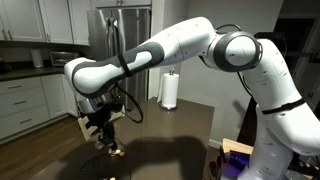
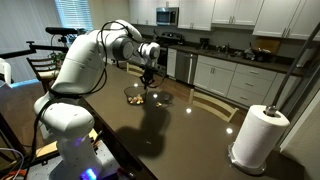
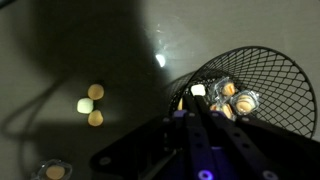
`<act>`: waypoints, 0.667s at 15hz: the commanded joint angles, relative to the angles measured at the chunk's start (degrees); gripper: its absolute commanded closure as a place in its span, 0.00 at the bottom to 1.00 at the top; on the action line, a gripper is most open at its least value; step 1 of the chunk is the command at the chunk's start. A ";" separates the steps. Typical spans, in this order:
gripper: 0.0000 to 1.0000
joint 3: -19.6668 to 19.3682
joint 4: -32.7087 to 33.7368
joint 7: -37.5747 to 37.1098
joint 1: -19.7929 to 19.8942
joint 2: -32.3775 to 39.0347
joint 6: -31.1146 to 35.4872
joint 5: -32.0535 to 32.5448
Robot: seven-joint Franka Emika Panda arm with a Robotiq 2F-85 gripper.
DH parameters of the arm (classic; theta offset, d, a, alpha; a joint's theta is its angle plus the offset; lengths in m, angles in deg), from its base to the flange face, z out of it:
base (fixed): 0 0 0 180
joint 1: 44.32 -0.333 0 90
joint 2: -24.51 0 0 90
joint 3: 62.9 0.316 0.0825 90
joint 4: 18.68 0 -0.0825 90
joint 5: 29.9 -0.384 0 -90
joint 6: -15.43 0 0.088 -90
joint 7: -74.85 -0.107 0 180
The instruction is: Put the white chip in the black basket
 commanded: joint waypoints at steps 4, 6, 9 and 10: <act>0.96 1.91 -4.60 1.68 -1.26 -3.77 0.51 1.15; 0.96 2.55 -6.88 2.51 -1.41 -5.09 1.51 1.14; 0.96 3.41 -10.62 4.11 -1.42 -7.44 3.47 1.14; 0.96 3.67 -11.97 4.89 -1.45 -8.27 4.83 1.47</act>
